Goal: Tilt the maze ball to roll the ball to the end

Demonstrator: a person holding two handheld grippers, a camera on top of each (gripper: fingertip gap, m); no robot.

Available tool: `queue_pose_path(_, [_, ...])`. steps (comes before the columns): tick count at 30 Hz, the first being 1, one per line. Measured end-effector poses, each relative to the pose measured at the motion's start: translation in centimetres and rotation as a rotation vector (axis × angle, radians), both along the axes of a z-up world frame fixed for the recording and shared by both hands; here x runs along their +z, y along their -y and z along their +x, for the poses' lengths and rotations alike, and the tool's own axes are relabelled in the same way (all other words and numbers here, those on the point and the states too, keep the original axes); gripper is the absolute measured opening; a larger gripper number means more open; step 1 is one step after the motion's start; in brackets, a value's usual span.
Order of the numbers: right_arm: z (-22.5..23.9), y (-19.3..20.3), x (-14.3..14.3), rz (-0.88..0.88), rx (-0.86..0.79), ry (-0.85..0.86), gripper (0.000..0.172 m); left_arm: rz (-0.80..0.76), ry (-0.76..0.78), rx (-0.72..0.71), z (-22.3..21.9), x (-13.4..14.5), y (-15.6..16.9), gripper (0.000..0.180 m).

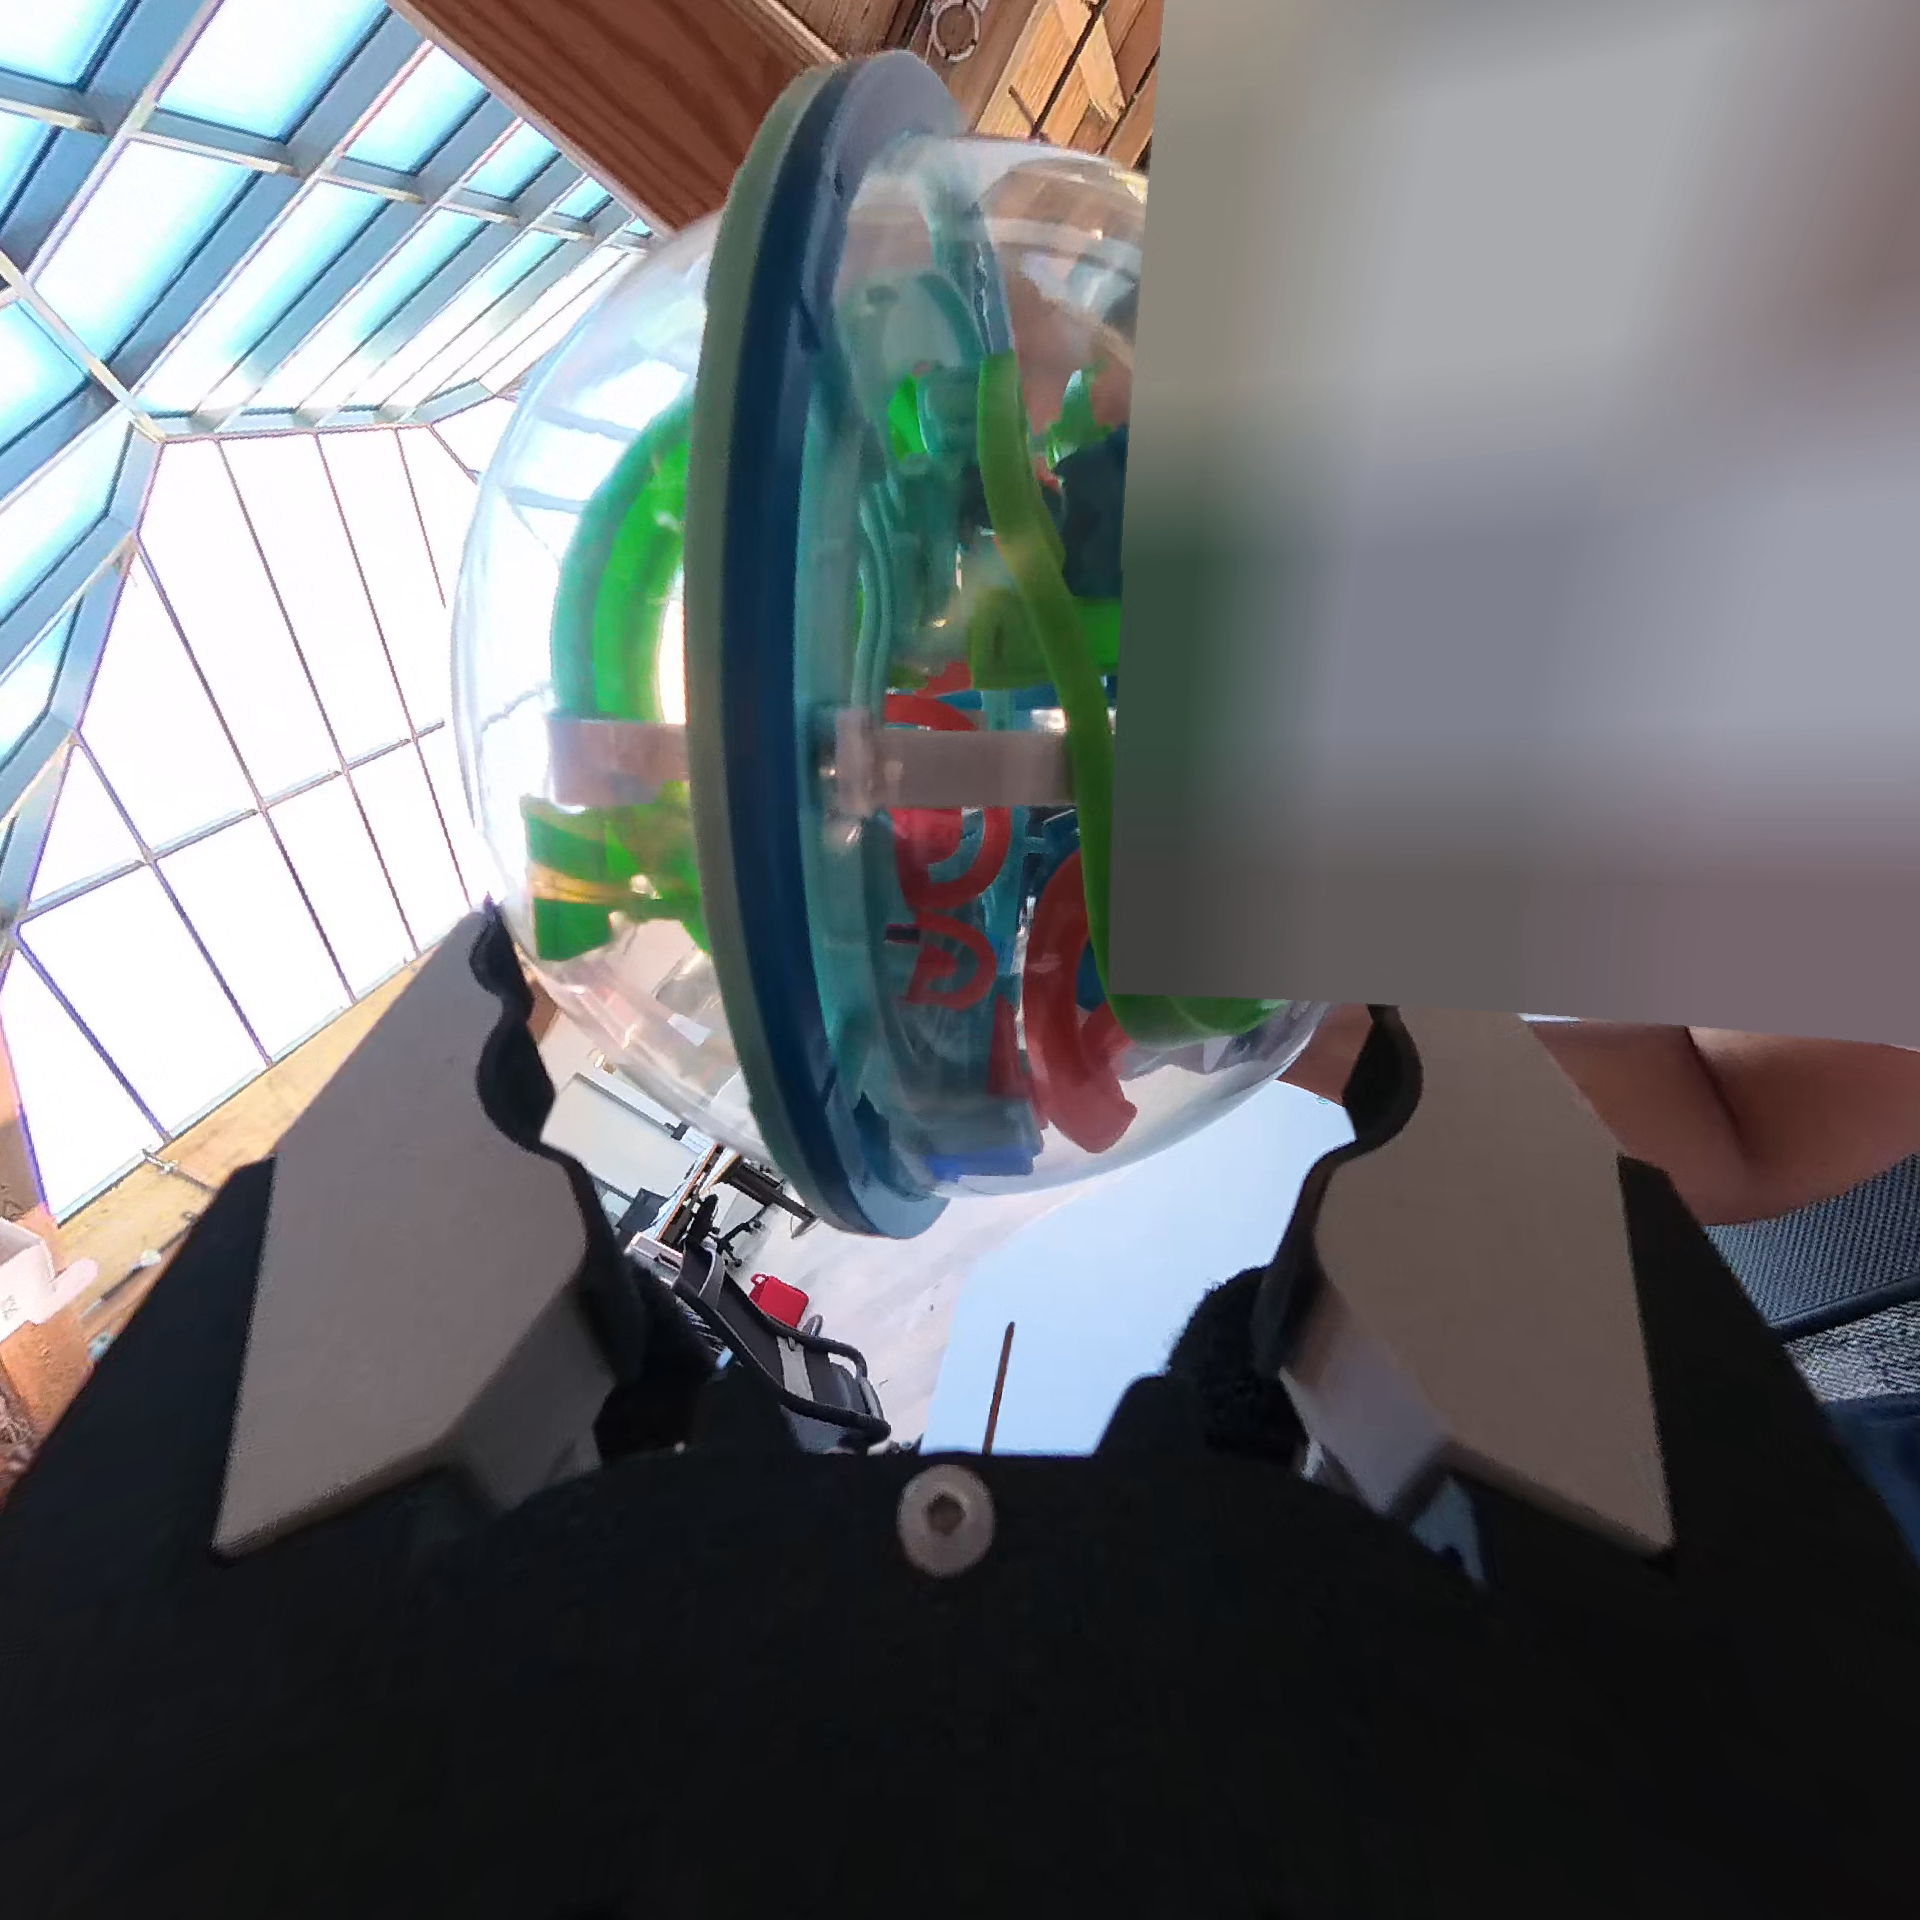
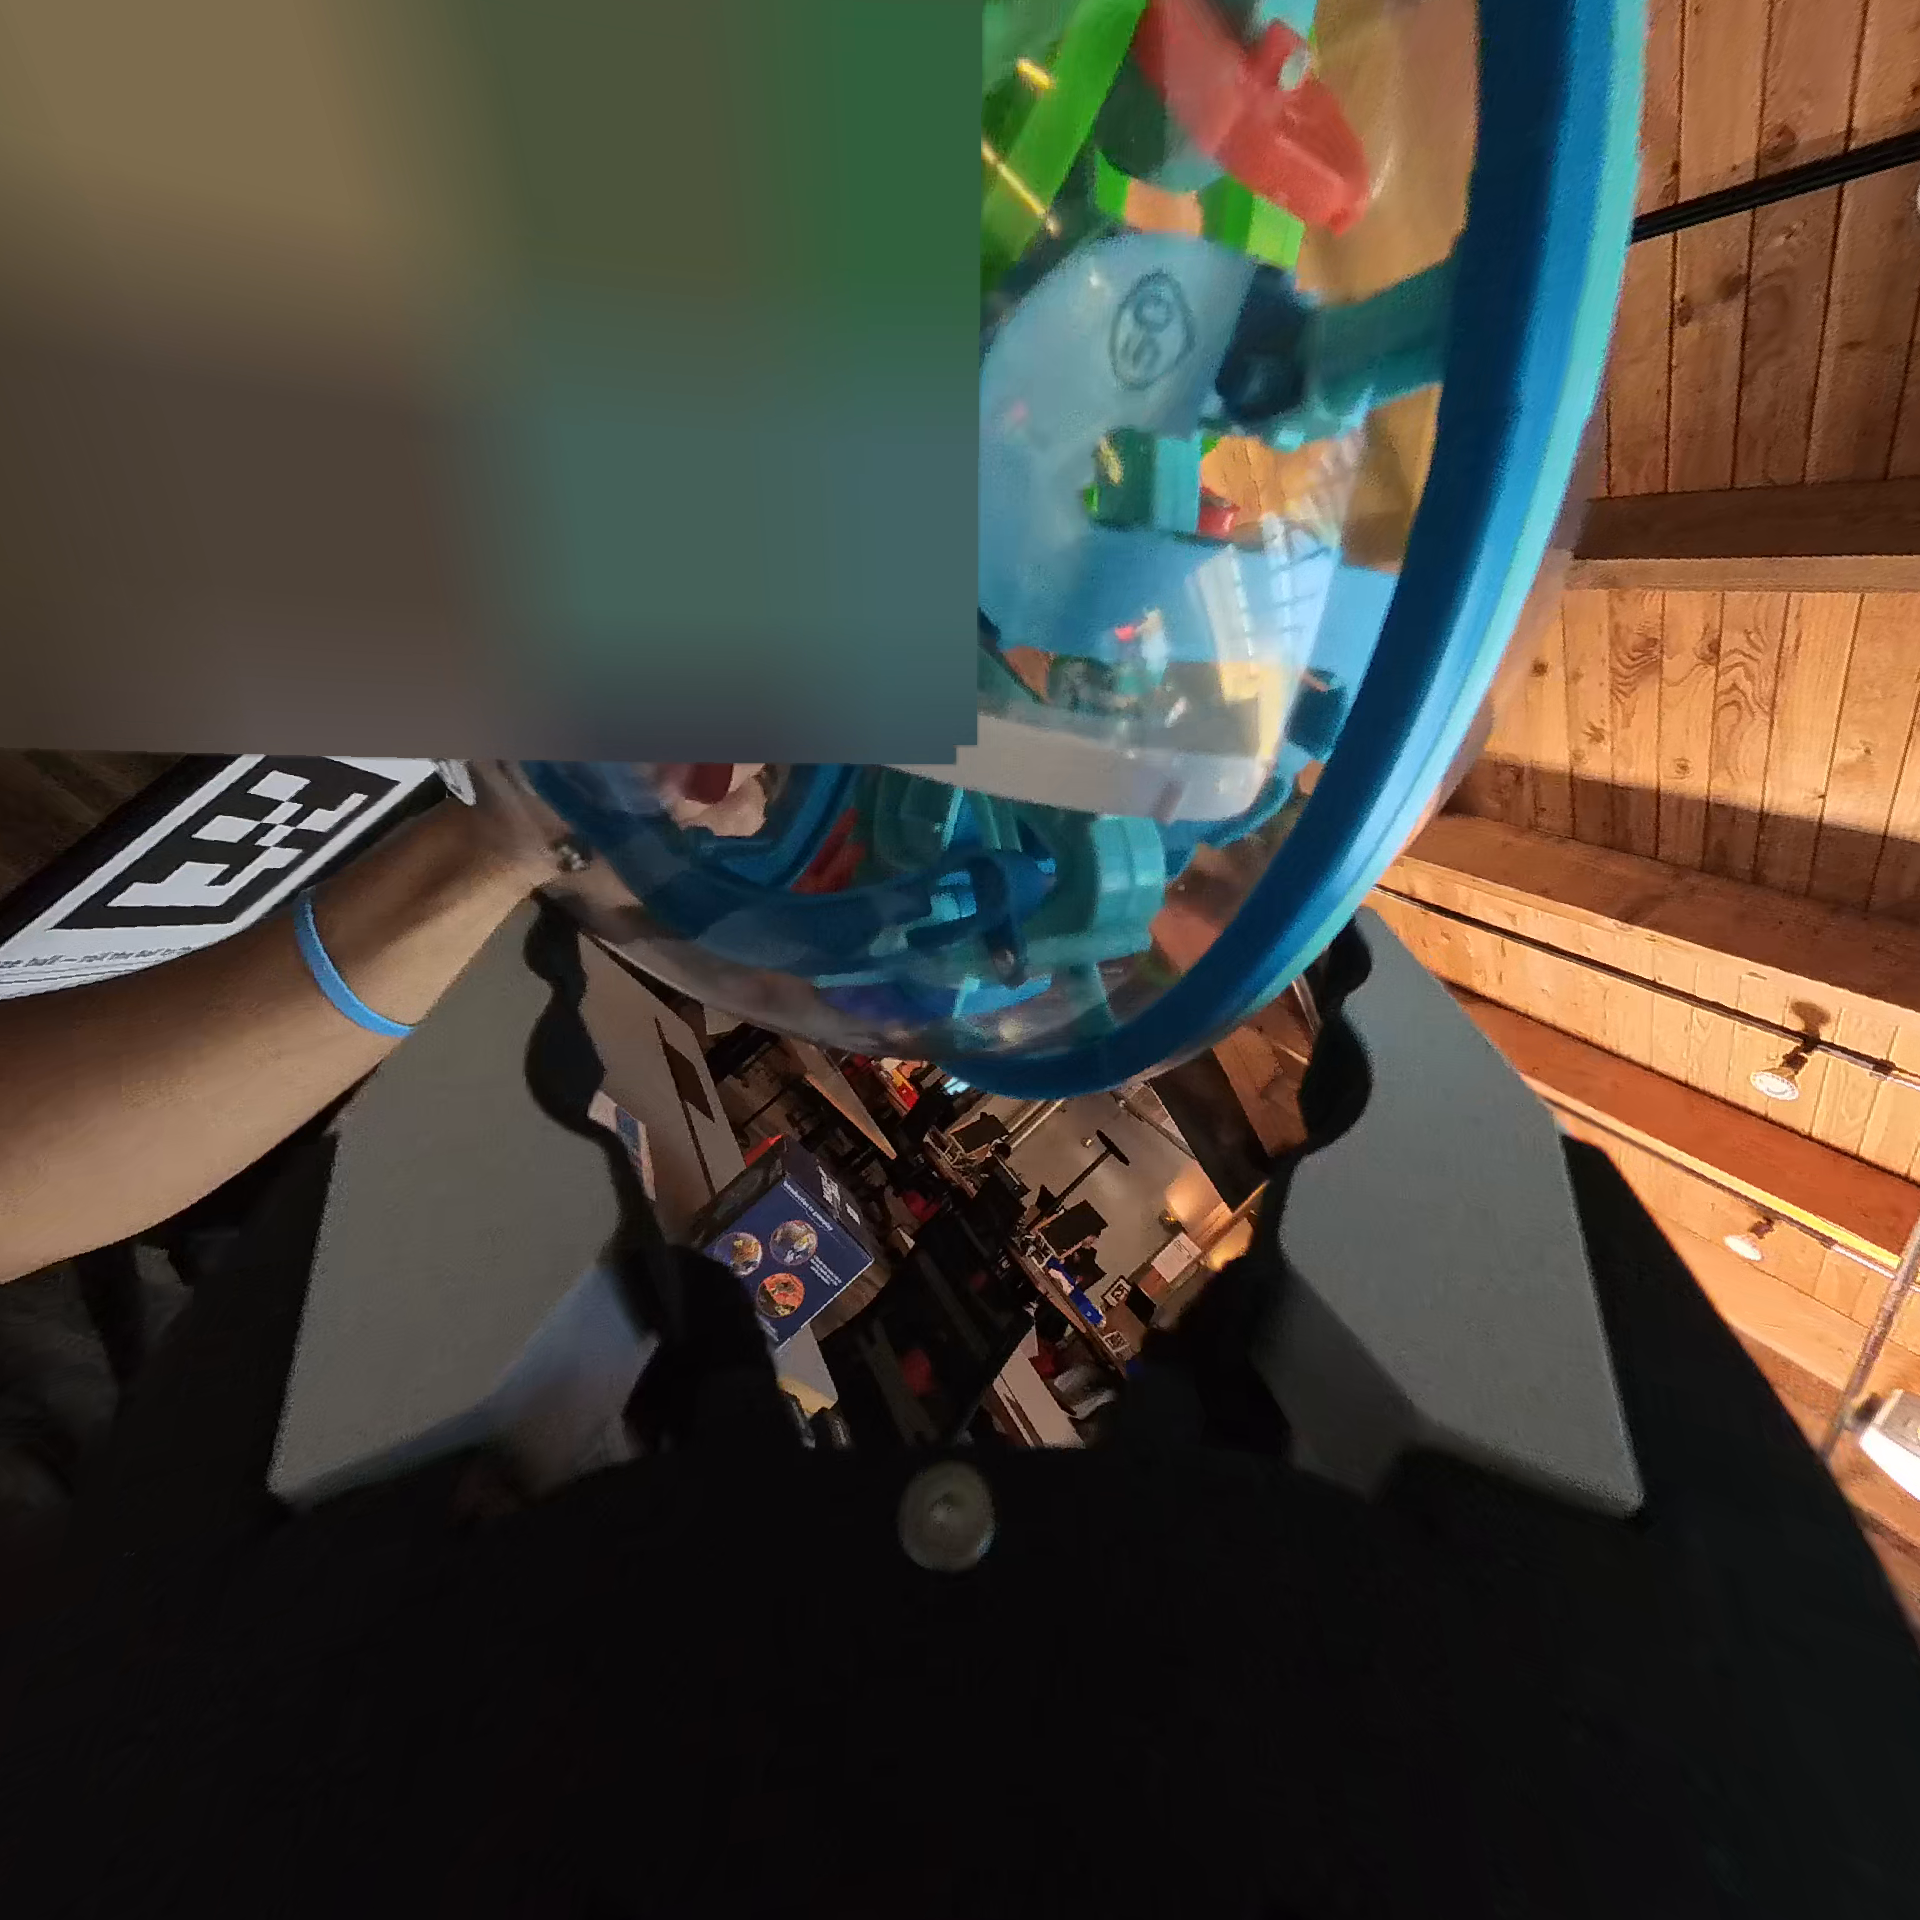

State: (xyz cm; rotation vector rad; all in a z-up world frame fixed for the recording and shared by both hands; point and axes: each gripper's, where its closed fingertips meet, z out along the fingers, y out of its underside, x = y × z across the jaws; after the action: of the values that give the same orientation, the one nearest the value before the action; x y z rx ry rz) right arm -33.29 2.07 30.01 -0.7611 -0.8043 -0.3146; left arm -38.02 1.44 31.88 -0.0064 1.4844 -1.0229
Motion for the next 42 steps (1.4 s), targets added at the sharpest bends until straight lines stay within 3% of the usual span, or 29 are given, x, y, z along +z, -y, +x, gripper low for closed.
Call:
queue_pose_path(29, [1.0,-1.5,-0.7,-0.084,0.003,-0.062,0.137,-0.078,-0.044,0.005,1.0,-0.2,-1.6,0.153])
queue_pose_path(42, [-0.7,1.0,-0.8,0.094,-0.066,0.079,0.135,0.063,0.054,-0.073,-0.9,-1.6,0.3,0.153])
